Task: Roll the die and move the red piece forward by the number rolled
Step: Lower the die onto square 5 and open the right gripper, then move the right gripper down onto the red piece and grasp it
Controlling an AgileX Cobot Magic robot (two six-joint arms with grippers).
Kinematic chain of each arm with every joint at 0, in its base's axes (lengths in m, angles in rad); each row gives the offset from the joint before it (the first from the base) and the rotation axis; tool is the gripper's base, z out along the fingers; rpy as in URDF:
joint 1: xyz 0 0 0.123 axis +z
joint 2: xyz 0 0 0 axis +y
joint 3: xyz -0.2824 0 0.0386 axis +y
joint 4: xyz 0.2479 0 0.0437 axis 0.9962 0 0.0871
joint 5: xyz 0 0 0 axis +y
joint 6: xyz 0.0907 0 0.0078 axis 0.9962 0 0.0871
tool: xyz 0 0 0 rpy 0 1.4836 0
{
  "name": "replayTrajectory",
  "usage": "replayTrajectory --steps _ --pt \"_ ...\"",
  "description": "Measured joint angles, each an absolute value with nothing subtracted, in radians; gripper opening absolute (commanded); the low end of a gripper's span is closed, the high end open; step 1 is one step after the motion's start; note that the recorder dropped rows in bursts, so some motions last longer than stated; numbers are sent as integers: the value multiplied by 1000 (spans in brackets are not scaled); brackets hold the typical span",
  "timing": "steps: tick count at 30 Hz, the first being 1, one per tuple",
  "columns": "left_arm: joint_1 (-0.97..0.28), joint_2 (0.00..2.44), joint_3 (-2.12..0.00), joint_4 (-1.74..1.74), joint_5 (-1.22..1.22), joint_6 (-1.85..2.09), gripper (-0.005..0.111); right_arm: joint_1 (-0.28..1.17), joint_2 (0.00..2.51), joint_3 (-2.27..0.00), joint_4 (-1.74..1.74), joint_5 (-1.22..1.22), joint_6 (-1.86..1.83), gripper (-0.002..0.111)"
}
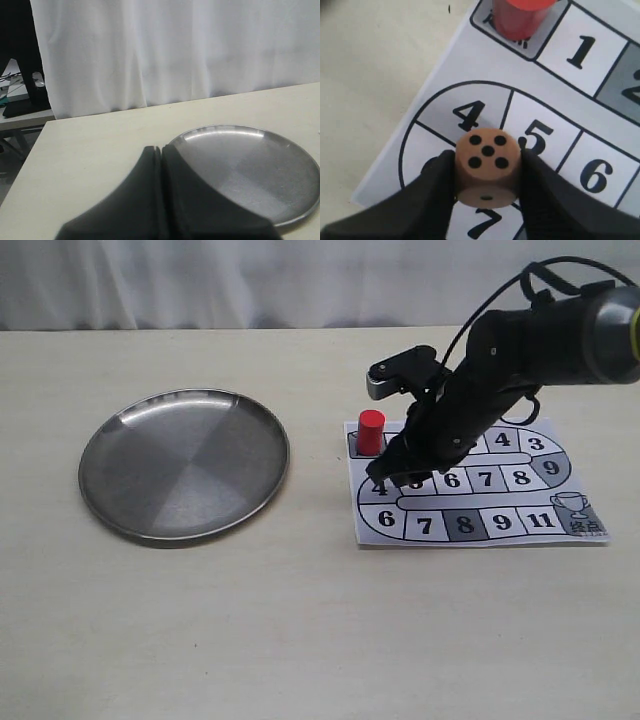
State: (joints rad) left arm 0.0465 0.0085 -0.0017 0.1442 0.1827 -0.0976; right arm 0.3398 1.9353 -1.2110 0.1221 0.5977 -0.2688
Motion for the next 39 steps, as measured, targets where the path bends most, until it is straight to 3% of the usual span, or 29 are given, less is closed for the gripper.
replayTrajectory --steps 5,6,23,39 --pt "47 8 -2 144 183 -98 0 340 1935 -1211 114 565 -269 82" --pt "47 8 -2 144 183 -98 0 340 1933 -1211 84 557 -269 83" --pt "47 8 -2 144 183 -98 0 340 1746 -1300 -60 628 -181 83" --pt "47 8 -2 144 183 -98 0 344 1993 -1302 17 340 -123 83"
